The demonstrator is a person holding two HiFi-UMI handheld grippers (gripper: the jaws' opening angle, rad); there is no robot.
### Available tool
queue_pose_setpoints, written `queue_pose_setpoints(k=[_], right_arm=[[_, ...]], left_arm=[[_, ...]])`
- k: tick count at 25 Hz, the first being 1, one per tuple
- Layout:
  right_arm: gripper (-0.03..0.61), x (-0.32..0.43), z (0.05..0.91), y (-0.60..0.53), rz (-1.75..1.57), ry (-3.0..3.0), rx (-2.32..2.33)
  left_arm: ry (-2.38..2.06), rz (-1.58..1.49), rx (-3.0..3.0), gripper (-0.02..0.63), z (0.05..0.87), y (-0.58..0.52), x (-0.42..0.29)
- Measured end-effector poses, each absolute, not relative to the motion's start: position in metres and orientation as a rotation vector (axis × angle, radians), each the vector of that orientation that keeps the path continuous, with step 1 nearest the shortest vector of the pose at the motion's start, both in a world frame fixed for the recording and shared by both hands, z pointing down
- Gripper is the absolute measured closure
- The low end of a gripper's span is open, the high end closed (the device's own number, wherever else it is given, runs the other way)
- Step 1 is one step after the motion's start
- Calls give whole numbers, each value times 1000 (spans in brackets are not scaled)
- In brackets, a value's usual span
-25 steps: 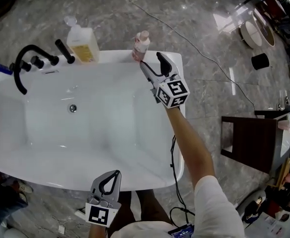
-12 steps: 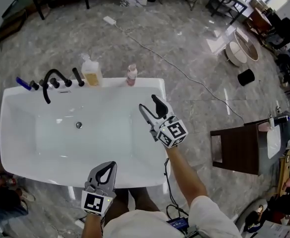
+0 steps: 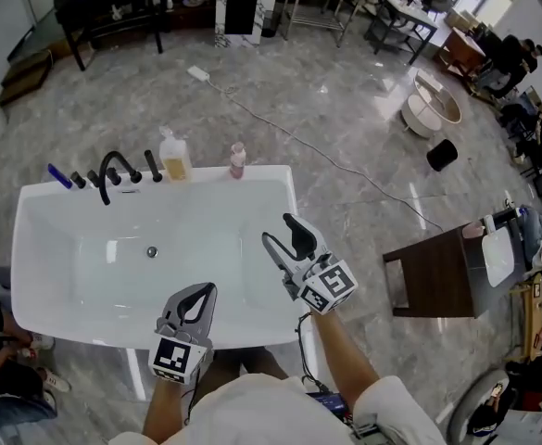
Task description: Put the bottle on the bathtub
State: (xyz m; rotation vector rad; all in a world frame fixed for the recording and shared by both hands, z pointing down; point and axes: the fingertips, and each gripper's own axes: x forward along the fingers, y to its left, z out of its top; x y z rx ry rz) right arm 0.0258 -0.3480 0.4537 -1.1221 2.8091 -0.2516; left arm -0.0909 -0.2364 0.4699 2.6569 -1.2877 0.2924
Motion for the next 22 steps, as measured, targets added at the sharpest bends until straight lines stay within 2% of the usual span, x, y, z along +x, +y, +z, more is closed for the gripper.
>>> queue_pose_setpoints(k=[16, 22], right_arm=[[390, 28, 322, -215, -186, 2701, -1022], [507, 18, 304, -197, -105, 2714, -997]], left_arm=[[-1295, 171, 2789, 607, 391, -223, -94], [-1292, 147, 2781, 607, 390, -203, -100]])
